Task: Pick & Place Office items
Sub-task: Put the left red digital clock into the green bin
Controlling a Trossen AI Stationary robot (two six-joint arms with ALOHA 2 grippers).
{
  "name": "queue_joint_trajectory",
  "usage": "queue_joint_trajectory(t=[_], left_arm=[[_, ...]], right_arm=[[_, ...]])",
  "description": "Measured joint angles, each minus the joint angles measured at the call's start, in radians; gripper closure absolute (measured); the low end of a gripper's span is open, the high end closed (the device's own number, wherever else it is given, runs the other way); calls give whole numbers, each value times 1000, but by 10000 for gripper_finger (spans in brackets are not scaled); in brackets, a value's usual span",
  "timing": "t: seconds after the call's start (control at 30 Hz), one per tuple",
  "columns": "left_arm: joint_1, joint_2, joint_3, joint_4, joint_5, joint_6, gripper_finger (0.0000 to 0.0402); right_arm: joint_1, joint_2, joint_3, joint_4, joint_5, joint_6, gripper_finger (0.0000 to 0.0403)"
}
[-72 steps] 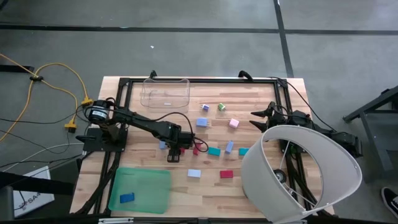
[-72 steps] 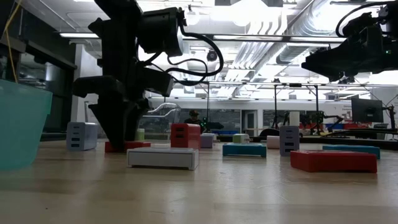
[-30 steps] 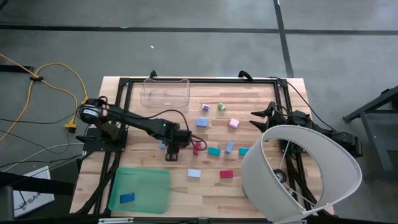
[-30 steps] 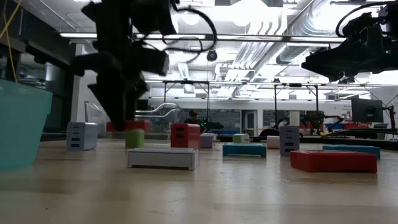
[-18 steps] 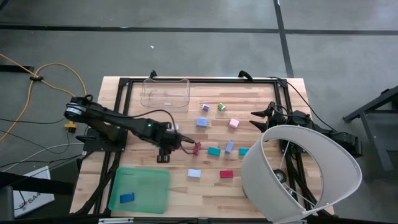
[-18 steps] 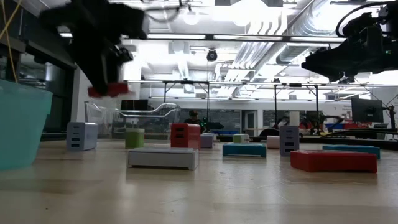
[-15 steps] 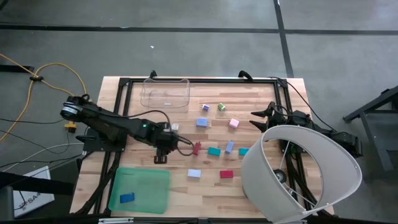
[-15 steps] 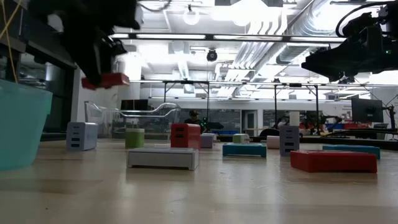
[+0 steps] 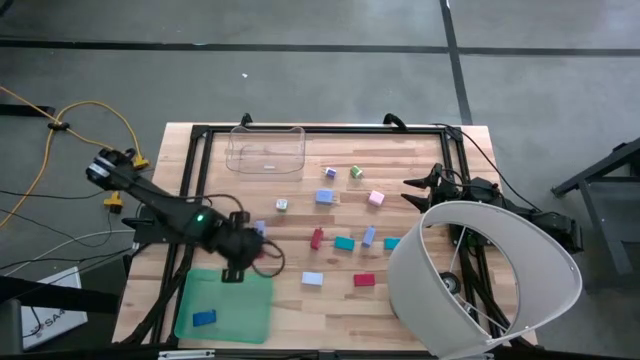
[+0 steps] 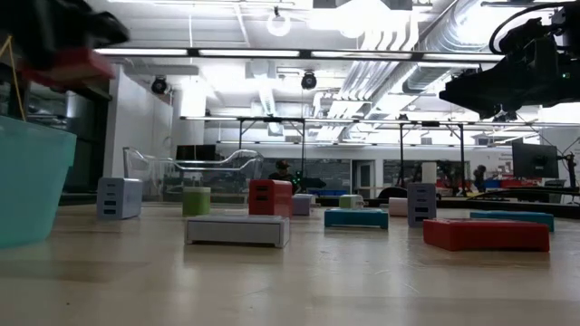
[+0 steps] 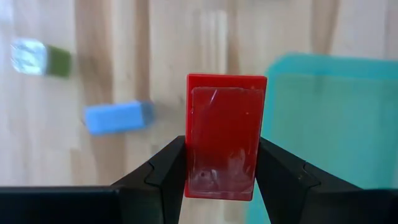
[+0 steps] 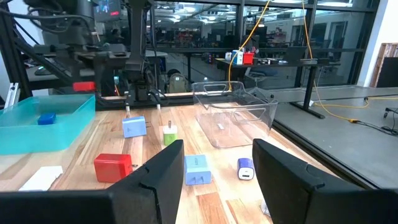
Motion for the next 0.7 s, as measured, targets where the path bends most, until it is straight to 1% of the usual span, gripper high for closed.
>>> queue_joint_trajectory(t=[0.2,0.37,0.57,0.7], left_arm=[[-172,11,0,-7,-28,-200,244],[-290,58,0,-12,-49,-363,244],[-373,143,0,0,-48,-480,244],[-400,199,0,43,-48,-498,244]], right_arm=[[0,0,0,0,0,0,224],[0,0,0,0,0,0,224],[0,0,0,0,0,0,224],[0,0,0,0,0,0,224]])
